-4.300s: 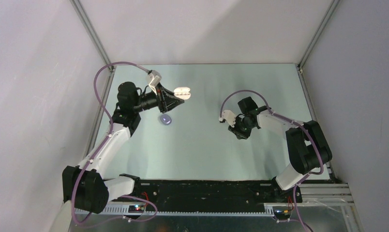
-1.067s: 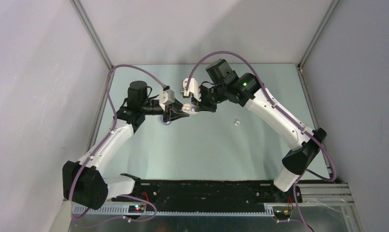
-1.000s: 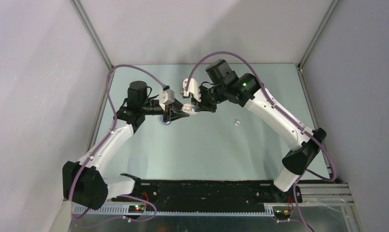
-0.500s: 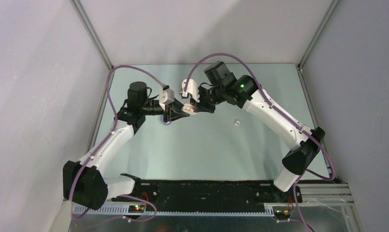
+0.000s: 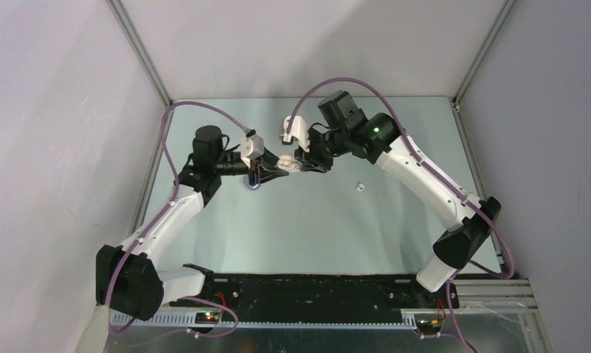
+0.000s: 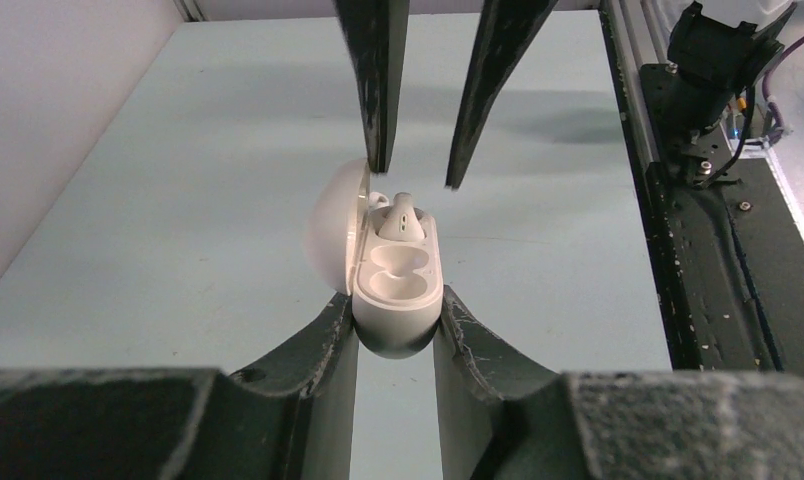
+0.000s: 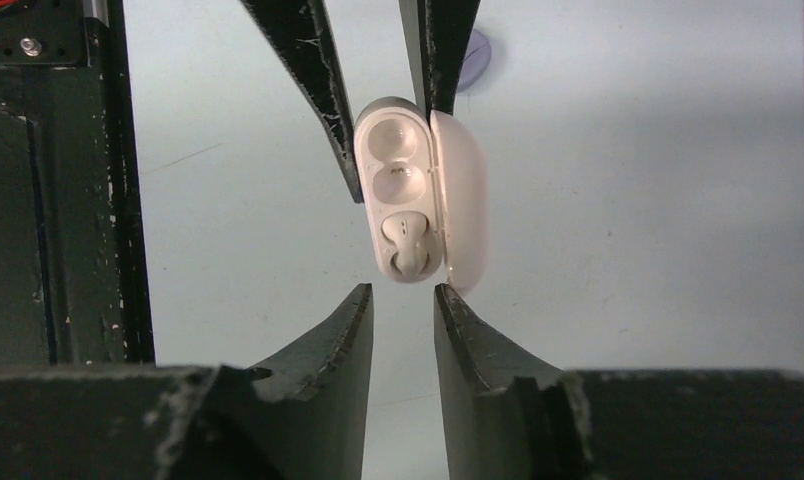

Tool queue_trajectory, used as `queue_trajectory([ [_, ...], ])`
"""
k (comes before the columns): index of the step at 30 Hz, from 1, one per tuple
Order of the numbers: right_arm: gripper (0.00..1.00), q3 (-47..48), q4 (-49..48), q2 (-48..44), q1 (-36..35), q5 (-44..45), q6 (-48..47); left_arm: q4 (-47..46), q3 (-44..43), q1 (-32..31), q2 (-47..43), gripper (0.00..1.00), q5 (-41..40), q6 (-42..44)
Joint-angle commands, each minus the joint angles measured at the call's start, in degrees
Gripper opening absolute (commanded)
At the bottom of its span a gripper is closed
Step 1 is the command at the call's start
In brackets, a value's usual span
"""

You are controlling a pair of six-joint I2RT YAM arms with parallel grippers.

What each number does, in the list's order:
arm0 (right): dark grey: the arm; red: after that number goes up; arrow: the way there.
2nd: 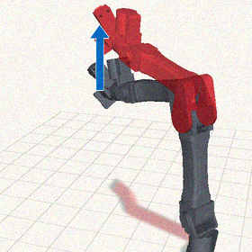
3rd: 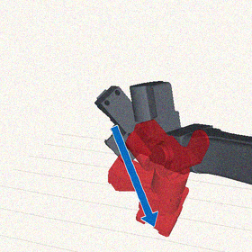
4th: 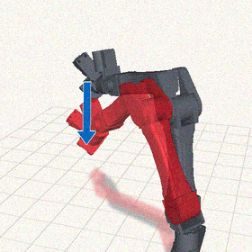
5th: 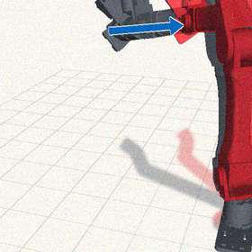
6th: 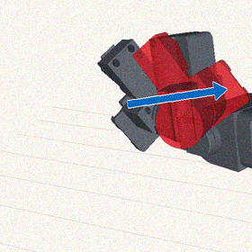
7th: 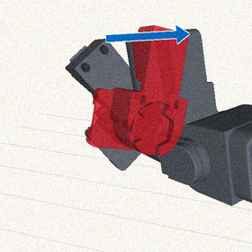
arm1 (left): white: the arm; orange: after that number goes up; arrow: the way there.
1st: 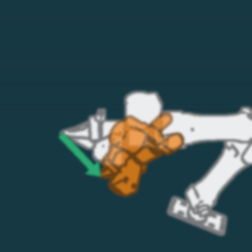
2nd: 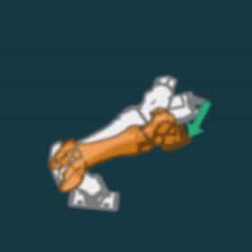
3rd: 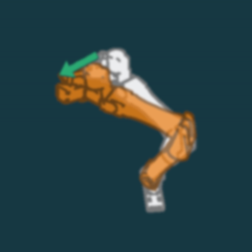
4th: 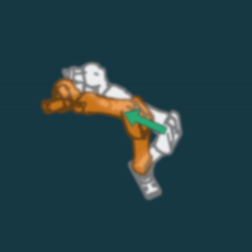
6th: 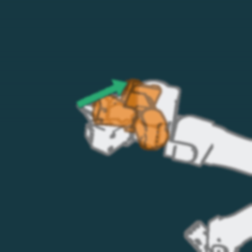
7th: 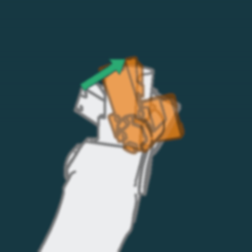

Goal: Insert the wireless bluetooth earbuds into the charging case
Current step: Place the earbud in the charging case, then pick up the earbud from the center of the board.

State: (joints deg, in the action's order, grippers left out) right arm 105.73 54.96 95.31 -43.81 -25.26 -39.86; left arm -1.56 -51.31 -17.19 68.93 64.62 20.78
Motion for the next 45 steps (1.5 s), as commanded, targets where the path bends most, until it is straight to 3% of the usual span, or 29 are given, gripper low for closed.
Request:
queue_trajectory([
  [1, 0.34, 0.59, -0.41, -6.92, 0.31, 0.56, 0.18, -1.86, -0.43, -0.22, -1.38, 0.00, 0.96, -1.55],
  [7, 0.36, -4.45, -0.64, -13.13, 1.73, 0.84, 0.20, -1.86, -0.49, 0.02, -0.85, 0.00, -0.56, -3.49],
  [13, 0.35, -20.74, -7.45, -17.88, 10.83, 3.23, 6.81, 2.31, -1.03, 0.90, -1.90, 0.00, -3.82, -4.86],
  [18, 0.31, -28.79, -10.17, -12.50, 21.43, 6.99, 15.69, 4.53, -0.48, 1.91, -3.51, 0.00, -5.32, -6.78],
  [25, 0.27, -33.69, -13.24, -4.01, 32.70, 4.07, 36.63, 8.12, -1.32, 2.48, -4.13, 0.00, -7.76, -5.74],
  [32, 0.25, -33.93, -15.43, 3.48, 34.87, 3.70, 47.77, 10.65, -1.26, 2.51, -5.43, 0.00, -9.96, -4.86],
  [45, 0.23, -30.83, -17.30, 13.34, 34.49, 6.00, 51.42, 15.27, -1.18, 2.50, -6.93, 0.00, -13.28, -3.06],
])
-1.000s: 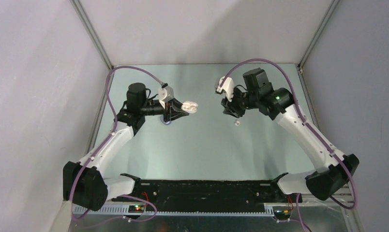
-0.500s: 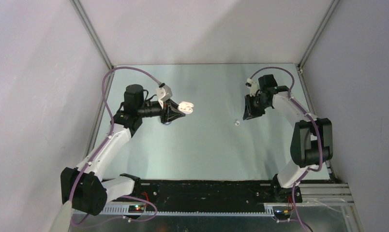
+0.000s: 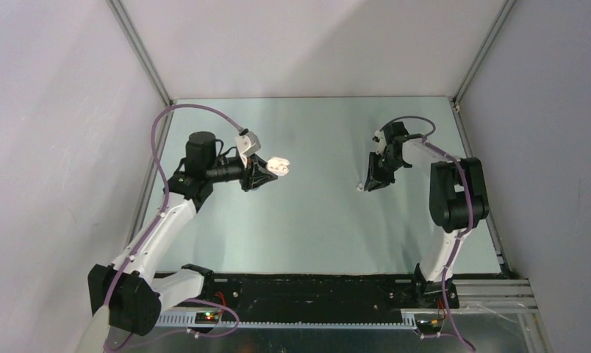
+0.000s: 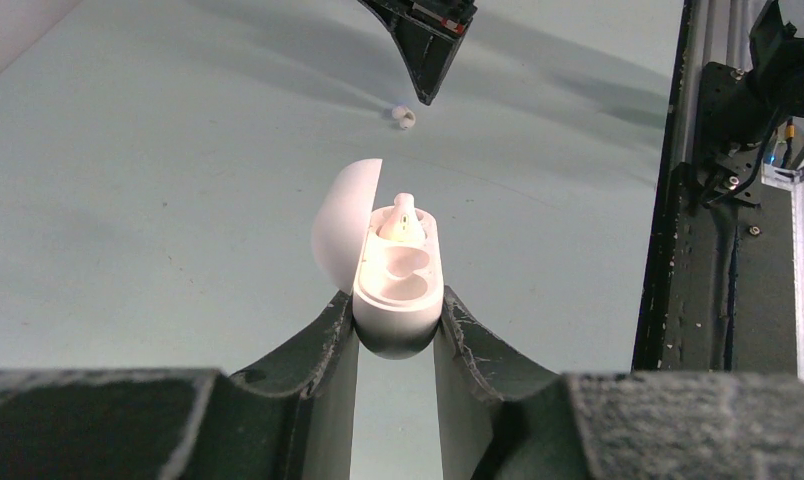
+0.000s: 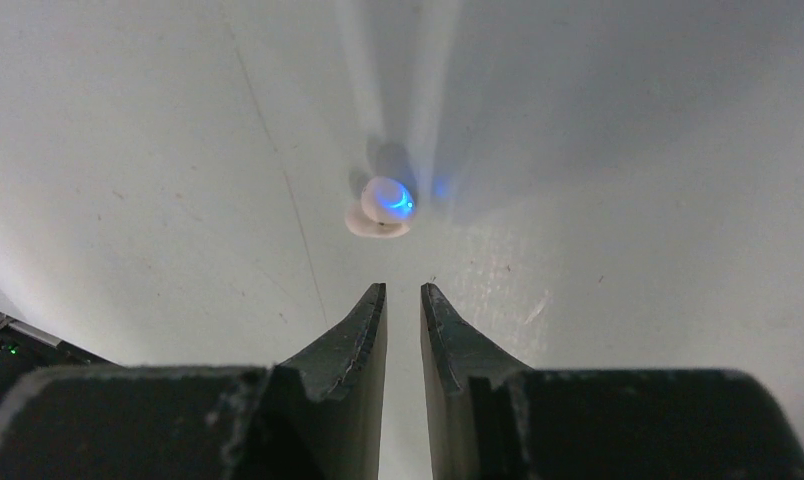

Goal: Insert the wireless bluetooth earbuds into the charging case
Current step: Pick up the earbud from the center of the board.

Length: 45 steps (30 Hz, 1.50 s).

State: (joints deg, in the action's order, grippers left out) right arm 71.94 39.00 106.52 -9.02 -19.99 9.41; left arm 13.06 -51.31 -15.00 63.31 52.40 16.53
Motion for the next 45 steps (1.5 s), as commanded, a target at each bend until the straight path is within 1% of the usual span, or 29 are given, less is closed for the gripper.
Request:
queue_trajectory([
  [1, 0.23, 3.54, -1.31, 3.08, -0.30, 0.80, 2.31, 0.61, -1.28, 0.28, -1.24, 0.00, -1.14, 1.08],
  [11, 0.23, 7.38, -1.01, 7.80, -1.06, 1.78, 2.77, 1.30, -2.57, 0.83, -0.06, 0.00, -1.91, 1.47],
  [20, 0.21, 9.48, -0.28, 9.40, -2.46, 2.83, 2.55, 1.43, -2.83, 1.03, 0.36, 0.00, -2.44, 1.57],
  [25, 0.09, 10.39, -0.01, 8.86, -2.67, 3.11, 2.28, 1.17, -2.74, 1.19, 0.69, 0.00, -2.44, 1.67],
  [26, 0.04, 10.49, 0.09, 8.48, -2.67, 3.11, 2.02, 1.11, -2.79, 1.24, 0.77, 0.00, -2.36, 1.66],
  [27, 0.01, 10.67, 0.21, 8.24, -2.67, 2.96, 1.71, 1.06, -2.75, 1.28, 0.94, 0.00, -2.38, 1.66],
  [29, 0.00, 11.48, 0.75, 7.27, -2.56, 2.13, 0.20, 0.78, -2.70, 1.34, 1.02, 0.00, -2.19, 1.71],
  [33, 0.00, 14.69, 3.43, 3.88, -2.56, -2.79, -6.97, -1.23, -2.15, 1.38, 1.72, 0.00, -1.66, 1.01],
  [37, 0.00, 19.38, 9.77, -0.45, -4.69, -5.48, -20.22, -4.17, -2.04, 1.38, 3.46, 0.00, -0.17, -0.61],
  [39, 0.00, 21.43, 13.61, -3.13, -7.20, -5.79, -31.34, -6.04, -2.02, 1.36, 4.35, 0.00, 0.12, -1.57],
  [41, 0.00, 23.21, 16.70, -6.91, -12.05, -4.76, -39.06, -8.45, -1.84, 1.34, 5.22, 0.00, 0.37, -3.15],
  [45, 0.00, 25.43, 17.78, -12.60, -19.31, -1.21, -47.57, -12.20, -1.87, 0.62, 6.91, 0.00, 0.08, -6.01],
])
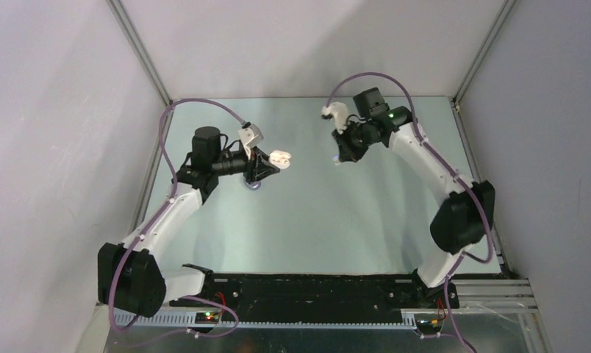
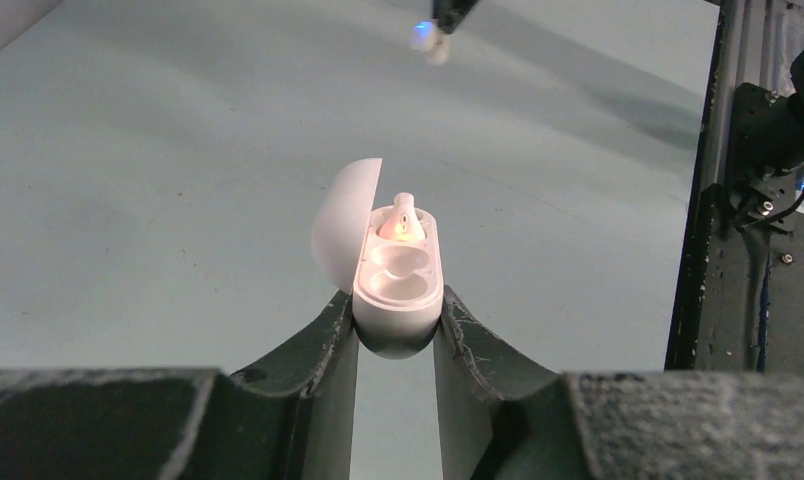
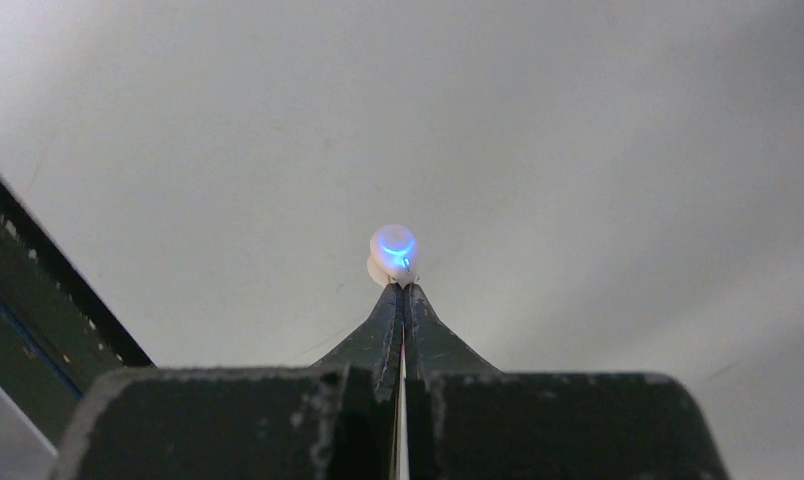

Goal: Insert the wireless bluetooth earbuds into the charging case
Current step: Pick up the earbud from the center of the board, then place the earbud at the center of the board.

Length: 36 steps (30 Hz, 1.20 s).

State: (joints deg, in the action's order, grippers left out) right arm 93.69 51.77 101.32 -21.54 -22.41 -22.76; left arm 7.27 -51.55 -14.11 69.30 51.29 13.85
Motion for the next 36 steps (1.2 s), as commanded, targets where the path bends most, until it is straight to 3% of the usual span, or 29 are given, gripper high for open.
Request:
queue_trajectory([
  [1, 0.00, 4.70, 5.41, -7.95, -8.05, 2.61, -16.40, -6.57, -1.65, -0.69, 1.30, 0.00, 0.97, -3.57],
  [11, 0.00, 14.56, 8.82, -8.99, -23.15, 10.09, -26.12, -8.53, -1.97, -3.39, 3.21, 0.00, -0.66, -4.49],
  [25, 0.00, 23.45, 7.95, -2.24, -24.47, 8.32, -21.70, -10.04, -1.56, -4.40, 1.45, 0.00, 1.11, -4.73],
  [36, 0.00, 22.44, 6.98, -2.99, -24.51, 7.74, -20.77, -8.25, -2.58, -4.35, 1.24, 0.00, 1.97, -3.64],
])
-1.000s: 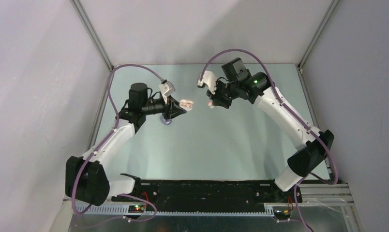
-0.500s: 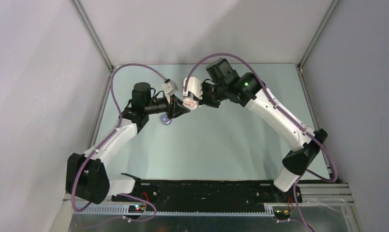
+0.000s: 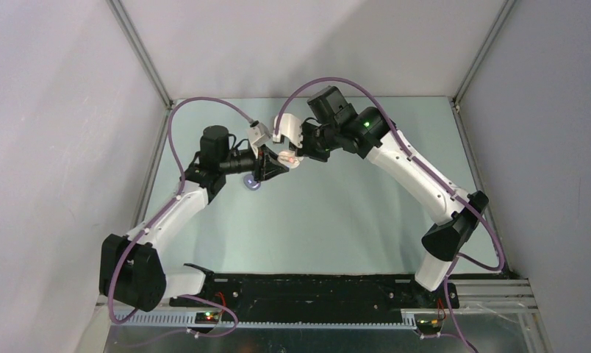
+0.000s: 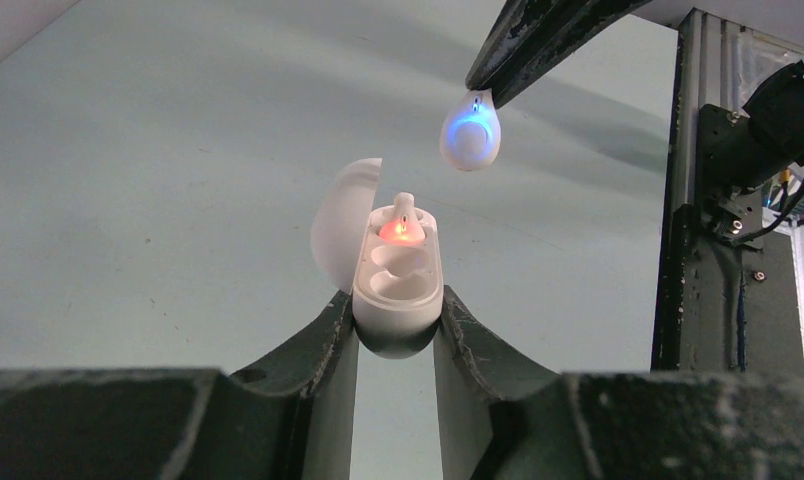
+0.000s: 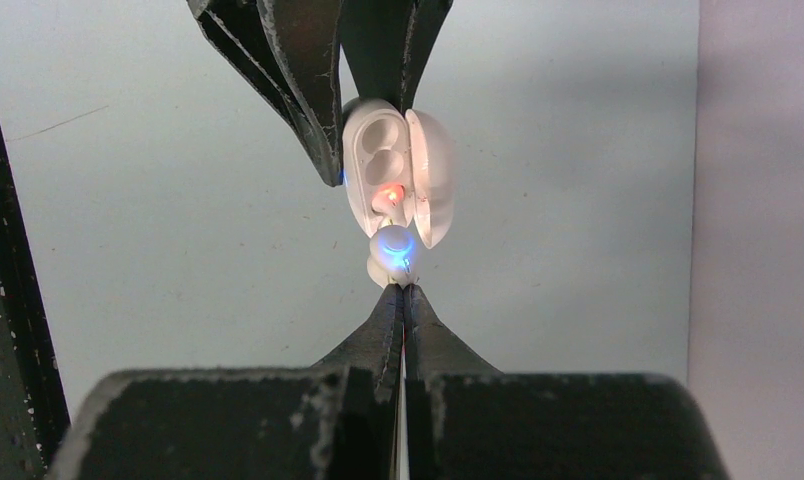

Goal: Insert the wireless bluetooth earbuds into the charging case
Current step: Place the earbud at the center of the board.

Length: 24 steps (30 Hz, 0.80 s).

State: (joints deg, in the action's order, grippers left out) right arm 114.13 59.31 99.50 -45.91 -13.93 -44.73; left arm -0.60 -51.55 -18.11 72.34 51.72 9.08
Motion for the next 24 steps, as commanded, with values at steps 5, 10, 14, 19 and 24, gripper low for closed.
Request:
queue_trajectory([
  [5, 0.00, 2.71, -1.14, -0.82, -0.12, -1.96, 2.11, -0.52, -2.52, -0.38, -1.87, 0.00, 1.67, 0.89],
  [10, 0.00, 2.60, -0.87, -1.12, -0.14, -2.13, 2.50, -0.19, -2.59, -0.35, -2.27, 0.00, 1.70, 1.43],
  [14, 0.00, 2.43, -1.14, -1.59, -0.12, -2.59, 2.40, -0.27, -2.43, -0.37, -2.48, 0.00, 2.42, 2.43],
  [19, 0.00, -1.85, -4.93, -3.95, -0.14, -2.86, -0.27, -0.22, -2.55, -0.41, -3.01, 0.00, 3.22, 4.90],
  [24, 0.00, -8.03, -10.82, -8.33, -0.06, -2.61, -2.25, 3.16, -3.86, -0.39, -2.87, 0.00, 2.82, 7.97],
])
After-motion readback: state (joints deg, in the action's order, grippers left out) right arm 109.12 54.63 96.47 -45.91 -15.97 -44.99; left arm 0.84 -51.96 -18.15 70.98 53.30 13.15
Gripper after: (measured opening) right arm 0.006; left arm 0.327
